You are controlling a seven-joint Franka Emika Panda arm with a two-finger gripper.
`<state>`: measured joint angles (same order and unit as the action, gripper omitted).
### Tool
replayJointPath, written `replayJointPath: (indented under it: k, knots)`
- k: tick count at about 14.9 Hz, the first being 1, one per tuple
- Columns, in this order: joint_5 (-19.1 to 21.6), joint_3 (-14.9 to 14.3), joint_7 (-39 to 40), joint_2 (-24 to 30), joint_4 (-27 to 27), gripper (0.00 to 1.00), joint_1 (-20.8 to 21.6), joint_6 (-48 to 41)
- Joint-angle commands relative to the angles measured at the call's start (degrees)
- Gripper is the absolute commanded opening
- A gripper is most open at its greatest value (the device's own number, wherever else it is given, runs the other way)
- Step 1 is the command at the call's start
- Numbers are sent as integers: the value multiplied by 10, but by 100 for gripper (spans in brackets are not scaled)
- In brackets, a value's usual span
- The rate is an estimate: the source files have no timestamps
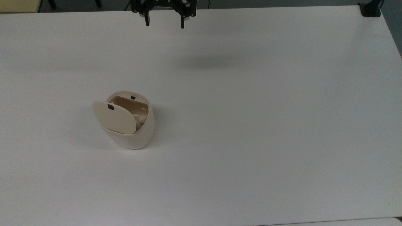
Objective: Close the trash bin
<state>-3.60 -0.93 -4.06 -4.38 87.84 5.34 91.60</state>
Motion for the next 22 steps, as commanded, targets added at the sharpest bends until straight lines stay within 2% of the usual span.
replayJointPath:
  k: [1,2,3,9,16,22]
  knots:
    - [-4,-3,19,10,9,15,3,-12]
    - [-4,-3,19,10,9,4,3,-12]
    - [-4,-3,19,10,9,0,4,-12]
    - [-3,-7,18,2,5,0,0,12]
    - [-8,-11,7,-52,-16,0,-40,159]
    - [-10,-11,8,-97,-28,1,-88,338]
